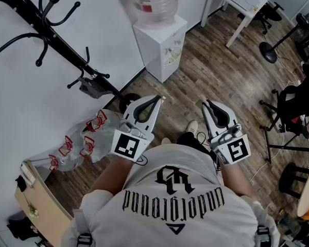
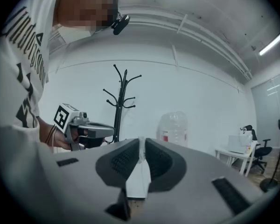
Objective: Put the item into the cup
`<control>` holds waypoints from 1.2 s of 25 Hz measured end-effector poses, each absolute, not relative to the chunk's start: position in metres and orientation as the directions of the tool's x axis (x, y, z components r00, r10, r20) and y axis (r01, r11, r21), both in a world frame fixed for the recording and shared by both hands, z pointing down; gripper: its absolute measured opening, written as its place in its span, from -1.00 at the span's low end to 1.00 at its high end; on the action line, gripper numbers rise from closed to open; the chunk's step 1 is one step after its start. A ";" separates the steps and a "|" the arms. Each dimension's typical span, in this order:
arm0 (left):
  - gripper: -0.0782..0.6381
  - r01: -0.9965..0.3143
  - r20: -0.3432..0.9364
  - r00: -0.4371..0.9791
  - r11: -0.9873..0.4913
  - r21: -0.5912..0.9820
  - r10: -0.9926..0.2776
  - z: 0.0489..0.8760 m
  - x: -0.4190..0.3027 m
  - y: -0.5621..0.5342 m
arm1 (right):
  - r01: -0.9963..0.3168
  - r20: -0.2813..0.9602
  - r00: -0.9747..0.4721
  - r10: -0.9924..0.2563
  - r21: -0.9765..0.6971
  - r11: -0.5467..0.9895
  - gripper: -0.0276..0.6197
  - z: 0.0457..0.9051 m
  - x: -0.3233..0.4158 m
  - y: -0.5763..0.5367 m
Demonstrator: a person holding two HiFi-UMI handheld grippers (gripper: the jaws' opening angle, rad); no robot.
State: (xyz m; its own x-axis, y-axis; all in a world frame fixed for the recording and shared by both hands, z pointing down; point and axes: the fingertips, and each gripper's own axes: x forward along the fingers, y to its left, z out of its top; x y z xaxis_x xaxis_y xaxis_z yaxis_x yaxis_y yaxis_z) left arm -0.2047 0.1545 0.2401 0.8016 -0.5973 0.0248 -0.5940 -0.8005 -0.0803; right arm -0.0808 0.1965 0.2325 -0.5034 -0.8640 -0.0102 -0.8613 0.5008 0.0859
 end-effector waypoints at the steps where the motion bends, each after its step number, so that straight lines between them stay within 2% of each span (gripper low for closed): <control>1: -0.76 -0.593 0.023 0.802 -0.801 -0.082 -0.597 0.240 -0.204 0.155 | -0.861 -0.011 -0.503 -0.864 0.087 0.501 -0.77 0.232 -0.081 0.197; 18: -0.76 -0.622 0.040 0.779 -0.780 -0.077 -0.625 0.248 -0.181 0.133 | -0.850 -0.014 -0.525 -0.851 0.061 0.524 -0.77 0.240 -0.052 0.172; 30: -0.76 -0.683 0.074 0.723 -0.727 -0.070 -0.686 0.262 -0.094 0.065 | -0.800 0.007 -0.598 -0.801 0.051 0.598 -0.77 0.254 0.034 0.096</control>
State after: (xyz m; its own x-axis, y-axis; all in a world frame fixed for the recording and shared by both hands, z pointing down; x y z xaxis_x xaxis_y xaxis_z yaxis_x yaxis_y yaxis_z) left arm -0.0939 0.0648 0.2623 0.7234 -0.6864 0.0738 -0.6829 -0.7272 -0.0699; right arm 0.0338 0.0962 0.2545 -0.5981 -0.8014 0.0066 -0.8002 0.5976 0.0512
